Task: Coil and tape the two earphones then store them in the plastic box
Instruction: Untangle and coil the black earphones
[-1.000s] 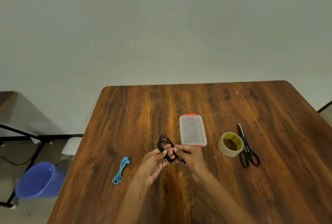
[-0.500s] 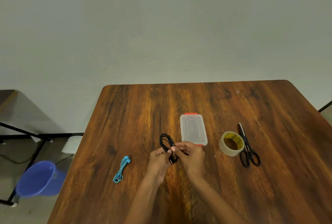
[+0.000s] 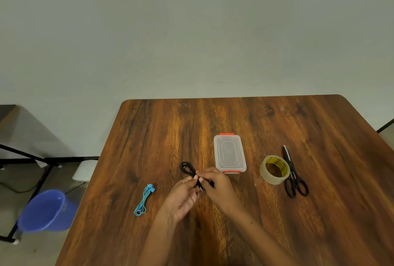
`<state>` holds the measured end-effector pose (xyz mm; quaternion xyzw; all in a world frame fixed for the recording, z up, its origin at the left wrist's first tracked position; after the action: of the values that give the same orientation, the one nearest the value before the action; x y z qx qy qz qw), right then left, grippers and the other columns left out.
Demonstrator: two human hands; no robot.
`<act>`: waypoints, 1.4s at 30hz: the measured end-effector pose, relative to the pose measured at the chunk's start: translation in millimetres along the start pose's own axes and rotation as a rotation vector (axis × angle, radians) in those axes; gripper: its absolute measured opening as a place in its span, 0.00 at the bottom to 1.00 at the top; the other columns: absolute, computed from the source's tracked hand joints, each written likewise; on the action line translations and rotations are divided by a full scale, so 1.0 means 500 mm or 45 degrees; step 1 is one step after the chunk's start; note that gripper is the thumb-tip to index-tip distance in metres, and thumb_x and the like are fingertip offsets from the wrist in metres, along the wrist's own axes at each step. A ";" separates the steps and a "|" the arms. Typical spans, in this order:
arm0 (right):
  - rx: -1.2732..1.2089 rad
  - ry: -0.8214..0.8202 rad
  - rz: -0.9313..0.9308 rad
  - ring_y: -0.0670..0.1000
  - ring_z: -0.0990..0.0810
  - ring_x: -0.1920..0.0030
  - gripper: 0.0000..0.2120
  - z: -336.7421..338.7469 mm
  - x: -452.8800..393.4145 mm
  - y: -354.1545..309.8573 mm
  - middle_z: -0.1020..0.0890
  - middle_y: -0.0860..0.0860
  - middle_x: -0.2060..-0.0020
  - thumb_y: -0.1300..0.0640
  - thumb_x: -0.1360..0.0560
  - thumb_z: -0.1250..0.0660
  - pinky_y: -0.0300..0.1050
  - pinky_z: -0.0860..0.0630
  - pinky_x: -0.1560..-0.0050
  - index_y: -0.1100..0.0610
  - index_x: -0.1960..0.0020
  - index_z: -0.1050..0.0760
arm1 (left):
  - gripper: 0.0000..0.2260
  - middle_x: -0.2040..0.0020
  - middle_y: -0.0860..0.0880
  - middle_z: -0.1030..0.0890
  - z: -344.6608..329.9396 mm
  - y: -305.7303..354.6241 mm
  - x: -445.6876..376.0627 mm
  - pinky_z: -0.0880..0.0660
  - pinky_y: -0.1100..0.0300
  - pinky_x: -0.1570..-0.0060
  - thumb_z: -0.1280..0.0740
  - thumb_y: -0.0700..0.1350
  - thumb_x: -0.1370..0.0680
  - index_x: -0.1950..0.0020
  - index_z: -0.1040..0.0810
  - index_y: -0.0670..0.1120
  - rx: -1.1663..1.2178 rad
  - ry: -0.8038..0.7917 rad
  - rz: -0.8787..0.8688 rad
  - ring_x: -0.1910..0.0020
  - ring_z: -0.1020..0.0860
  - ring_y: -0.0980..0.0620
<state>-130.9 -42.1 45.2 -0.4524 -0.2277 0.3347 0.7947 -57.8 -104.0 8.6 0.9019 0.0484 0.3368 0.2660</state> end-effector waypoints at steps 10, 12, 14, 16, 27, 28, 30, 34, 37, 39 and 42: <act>0.201 0.007 0.108 0.46 0.25 0.49 0.15 -0.007 0.008 -0.004 0.22 0.52 0.50 0.62 0.26 0.31 0.26 0.32 0.53 0.58 0.39 0.21 | 0.11 0.61 0.46 0.25 0.011 -0.009 0.006 0.28 0.44 0.48 0.44 0.45 0.18 0.46 0.24 0.42 -0.299 -0.071 0.111 0.59 0.22 0.51; 0.153 0.037 0.116 0.47 0.24 0.50 0.14 -0.001 0.007 -0.009 0.21 0.52 0.51 0.65 0.26 0.32 0.28 0.30 0.52 0.58 0.42 0.20 | 0.11 0.55 0.43 0.22 0.011 -0.011 0.005 0.28 0.44 0.48 0.44 0.44 0.18 0.44 0.24 0.42 -0.324 -0.022 0.078 0.54 0.22 0.48; 0.103 0.064 0.091 0.47 0.24 0.50 0.14 0.001 0.007 -0.006 0.22 0.51 0.52 0.66 0.26 0.33 0.31 0.28 0.50 0.58 0.42 0.19 | 0.12 0.51 0.41 0.20 0.010 -0.011 0.005 0.26 0.47 0.50 0.44 0.43 0.18 0.42 0.25 0.39 -0.307 0.043 0.020 0.53 0.22 0.46; 0.063 0.093 0.062 0.46 0.25 0.49 0.13 0.003 0.008 -0.003 0.25 0.49 0.51 0.66 0.26 0.32 0.30 0.27 0.49 0.59 0.43 0.19 | 0.13 0.51 0.40 0.19 0.007 -0.010 0.005 0.24 0.50 0.53 0.44 0.43 0.17 0.41 0.25 0.37 -0.281 0.099 -0.030 0.53 0.21 0.45; -0.017 0.247 0.058 0.43 0.23 0.54 0.10 0.006 0.010 -0.009 0.21 0.48 0.56 0.64 0.27 0.30 0.28 0.28 0.55 0.58 0.46 0.17 | 0.11 0.56 0.42 0.16 0.005 0.010 0.008 0.23 0.55 0.54 0.40 0.42 0.19 0.50 0.22 0.36 -0.349 0.172 -0.204 0.56 0.18 0.49; -0.060 0.279 0.044 0.42 0.24 0.54 0.10 0.006 0.011 -0.008 0.22 0.48 0.56 0.64 0.27 0.30 0.27 0.28 0.55 0.58 0.47 0.17 | 0.11 0.56 0.42 0.16 0.005 0.012 0.010 0.22 0.56 0.54 0.39 0.41 0.19 0.51 0.20 0.36 -0.308 0.207 -0.258 0.55 0.17 0.49; -0.135 0.303 0.013 0.42 0.23 0.54 0.10 0.005 0.012 -0.006 0.21 0.48 0.57 0.65 0.27 0.30 0.27 0.28 0.56 0.58 0.48 0.17 | 0.10 0.55 0.41 0.16 0.004 0.011 0.016 0.21 0.57 0.53 0.38 0.39 0.20 0.53 0.18 0.38 -0.227 0.281 -0.357 0.55 0.17 0.49; -0.174 0.382 0.022 0.42 0.19 0.56 0.09 0.014 0.018 -0.006 0.16 0.46 0.58 0.64 0.30 0.27 0.30 0.24 0.55 0.55 0.51 0.15 | 0.09 0.53 0.37 0.17 0.005 0.005 0.023 0.22 0.52 0.47 0.38 0.39 0.20 0.53 0.18 0.37 -0.209 0.400 -0.435 0.51 0.19 0.44; -0.265 0.449 -0.007 0.41 0.17 0.57 0.07 0.021 0.029 0.004 0.14 0.46 0.60 0.62 0.32 0.24 0.36 0.21 0.53 0.56 0.54 0.15 | 0.10 0.51 0.37 0.17 0.005 0.001 0.026 0.24 0.49 0.44 0.38 0.39 0.20 0.52 0.19 0.37 -0.245 0.403 -0.447 0.49 0.19 0.42; -0.299 0.461 -0.026 0.42 0.17 0.57 0.06 0.021 0.035 0.008 0.15 0.46 0.61 0.61 0.33 0.24 0.36 0.21 0.53 0.57 0.56 0.16 | 0.09 0.52 0.39 0.16 0.006 -0.003 0.028 0.24 0.50 0.45 0.37 0.40 0.21 0.51 0.18 0.38 -0.247 0.391 -0.442 0.49 0.18 0.44; -0.369 0.463 -0.050 0.43 0.17 0.56 0.07 0.026 0.039 0.017 0.15 0.47 0.61 0.61 0.34 0.23 0.36 0.21 0.53 0.57 0.58 0.19 | 0.09 0.52 0.41 0.16 0.003 -0.011 0.029 0.24 0.52 0.46 0.37 0.39 0.21 0.50 0.18 0.40 -0.199 0.344 -0.429 0.48 0.19 0.46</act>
<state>-129.2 -17.1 45.3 -0.6101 -0.1354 0.1960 0.7557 -45.0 -96.1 13.4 0.8045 0.2074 0.4079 0.3786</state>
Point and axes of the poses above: each hand's wrist, its own x-axis away from the middle knuckle, its own z-axis out of the back of the hand, y = z × x, the point moved 7 cm from there along -x, towards the middle knuckle
